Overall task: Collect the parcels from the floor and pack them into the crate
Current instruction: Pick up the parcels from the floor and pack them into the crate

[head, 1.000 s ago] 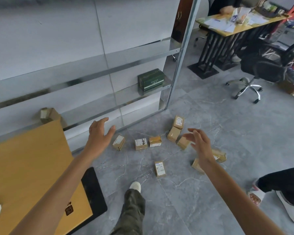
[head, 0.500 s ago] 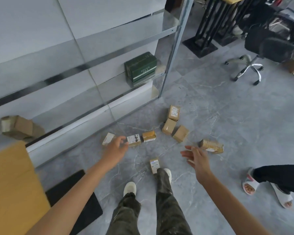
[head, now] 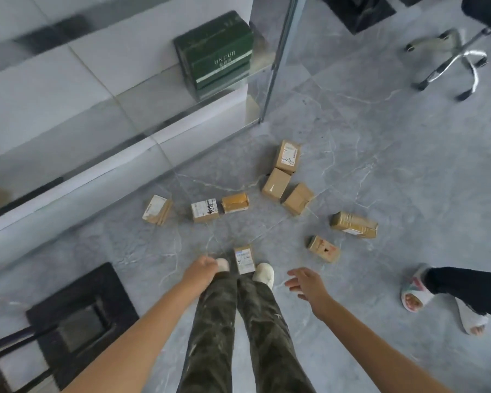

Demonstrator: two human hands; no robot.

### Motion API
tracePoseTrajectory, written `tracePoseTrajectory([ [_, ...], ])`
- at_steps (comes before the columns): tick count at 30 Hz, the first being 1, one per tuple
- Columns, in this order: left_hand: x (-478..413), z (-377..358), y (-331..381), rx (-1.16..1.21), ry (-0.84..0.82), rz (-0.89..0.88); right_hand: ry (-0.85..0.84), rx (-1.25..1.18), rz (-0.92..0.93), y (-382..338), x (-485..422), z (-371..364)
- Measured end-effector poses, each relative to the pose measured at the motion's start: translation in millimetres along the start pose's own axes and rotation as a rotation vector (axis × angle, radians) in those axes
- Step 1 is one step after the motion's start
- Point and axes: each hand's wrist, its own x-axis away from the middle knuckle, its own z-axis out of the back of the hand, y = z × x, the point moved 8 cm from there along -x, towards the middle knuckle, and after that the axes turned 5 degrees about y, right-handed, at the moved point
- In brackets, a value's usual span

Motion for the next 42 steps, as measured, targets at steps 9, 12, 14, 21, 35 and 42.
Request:
tracePoseTrajectory([
  [9,-198.9,-131.4,-78.2,-0.137,-0.196,0.137,-0.026,0.315,-0.074,72.6,-185.6,-101.9],
  [12,-269.1,-173.1,-108.0,-0.156,-0.229,0.168,-0.023,0.355,-0.114,99.8,-253.5,-141.2],
  [14,-313.1,-200.7,-128.8,-0.172,-0.241,0.186,-0.053,0.401,-0.113,117.7,-299.4,-170.1],
  [21,-405.7,-289.6,-163.0,-0.098,-0.31,0.182,-0.2,0.469,-0.066,162.6,-410.8,-242.8],
  [35,-326.7,-230.8,-74.7,0.299,-0.226,0.112,-0.055,-0.021,0.139,93.6,-306.9,-176.5],
  [42,-182.1,-76.0,50.4,0.56,-0.141,-0.133,-0.035,-0.183,0.523,-71.2,-130.4,-105.7],
])
